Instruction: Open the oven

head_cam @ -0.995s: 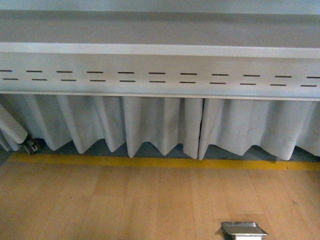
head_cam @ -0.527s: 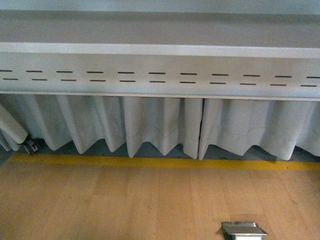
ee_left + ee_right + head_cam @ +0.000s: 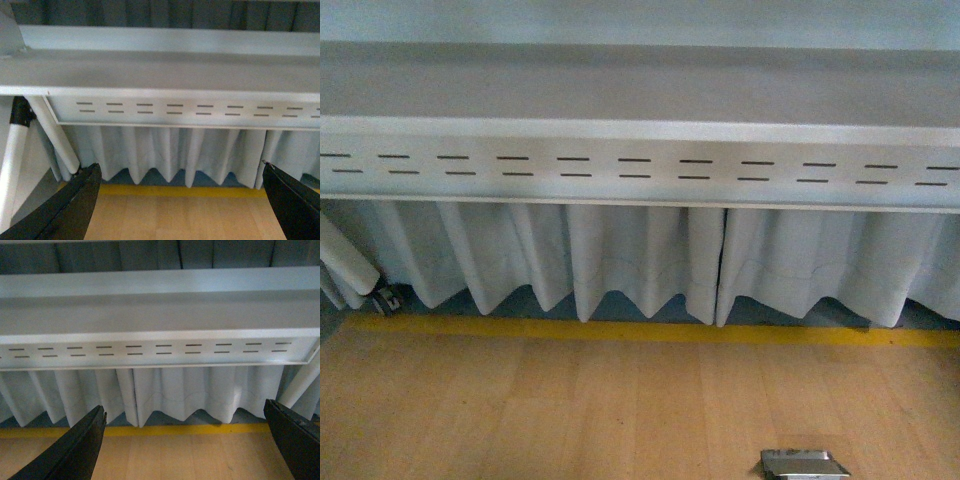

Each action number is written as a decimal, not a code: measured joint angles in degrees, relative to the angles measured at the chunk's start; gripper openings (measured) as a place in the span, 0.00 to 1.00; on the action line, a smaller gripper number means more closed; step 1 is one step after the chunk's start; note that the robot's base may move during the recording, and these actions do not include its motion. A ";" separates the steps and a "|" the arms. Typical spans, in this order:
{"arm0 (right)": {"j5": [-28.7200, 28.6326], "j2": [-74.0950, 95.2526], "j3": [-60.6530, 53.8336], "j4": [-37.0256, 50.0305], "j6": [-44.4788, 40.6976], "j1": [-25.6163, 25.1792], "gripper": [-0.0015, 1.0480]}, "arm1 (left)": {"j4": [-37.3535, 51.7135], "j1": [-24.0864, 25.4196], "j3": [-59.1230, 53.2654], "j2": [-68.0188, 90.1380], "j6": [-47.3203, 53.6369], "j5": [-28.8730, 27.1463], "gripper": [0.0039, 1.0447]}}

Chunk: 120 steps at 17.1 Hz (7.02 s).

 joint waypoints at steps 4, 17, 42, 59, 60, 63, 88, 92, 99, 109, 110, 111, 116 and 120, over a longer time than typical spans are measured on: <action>-0.09 0.00 0.00 0.15 -0.15 0.00 0.94 | 0.17 0.00 0.00 0.00 0.11 -0.13 0.94; -0.04 0.00 0.00 0.17 -0.20 0.00 0.94 | 0.20 0.00 0.00 0.00 0.13 -0.09 0.94; 0.02 0.00 0.00 0.15 -0.13 0.00 0.94 | 0.20 0.00 0.00 0.00 0.20 -0.07 0.94; -0.02 0.00 0.00 0.17 -0.13 0.00 0.94 | -5.07 -9.53 8.96 26.29 -29.83 -4.66 0.94; 0.00 0.00 0.00 0.15 -0.13 -0.02 0.94 | 2.12 -14.93 9.90 36.65 -43.89 -7.06 0.94; -0.02 0.00 0.00 0.17 -0.15 0.00 0.94 | 21.84 -26.12 13.86 64.19 -76.35 -10.80 0.94; 0.00 0.00 0.00 0.17 -0.13 0.00 0.94 | 50.97 -35.32 39.45 120.26 -96.45 -6.73 0.94; 0.00 0.00 0.00 0.15 -0.13 0.00 0.94 | 51.54 -34.21 40.22 121.39 -96.04 -6.08 0.94; 0.00 0.00 0.00 0.15 -0.13 0.00 0.94 | 52.46 -33.40 40.30 123.51 -94.82 -5.75 0.94; 0.00 0.00 0.00 0.15 -0.13 0.00 0.94 | 52.46 -32.11 40.46 123.67 -93.11 -5.07 0.94; -0.02 0.00 0.00 0.15 -0.13 0.00 0.94 | 52.46 -32.11 40.46 123.67 -93.11 -5.07 0.94; 0.00 0.00 0.00 0.15 -0.13 0.00 0.94 | 52.46 -32.11 40.46 123.67 -93.11 -5.07 0.94; 1.29 7.74 5.07 -13.25 6.69 -2.80 0.94 | 52.43 -32.09 40.46 123.67 -93.11 -5.05 0.94; -0.79 14.01 5.88 -8.26 10.27 -11.50 0.93 | 52.39 -32.09 40.46 123.67 -93.09 -4.96 0.94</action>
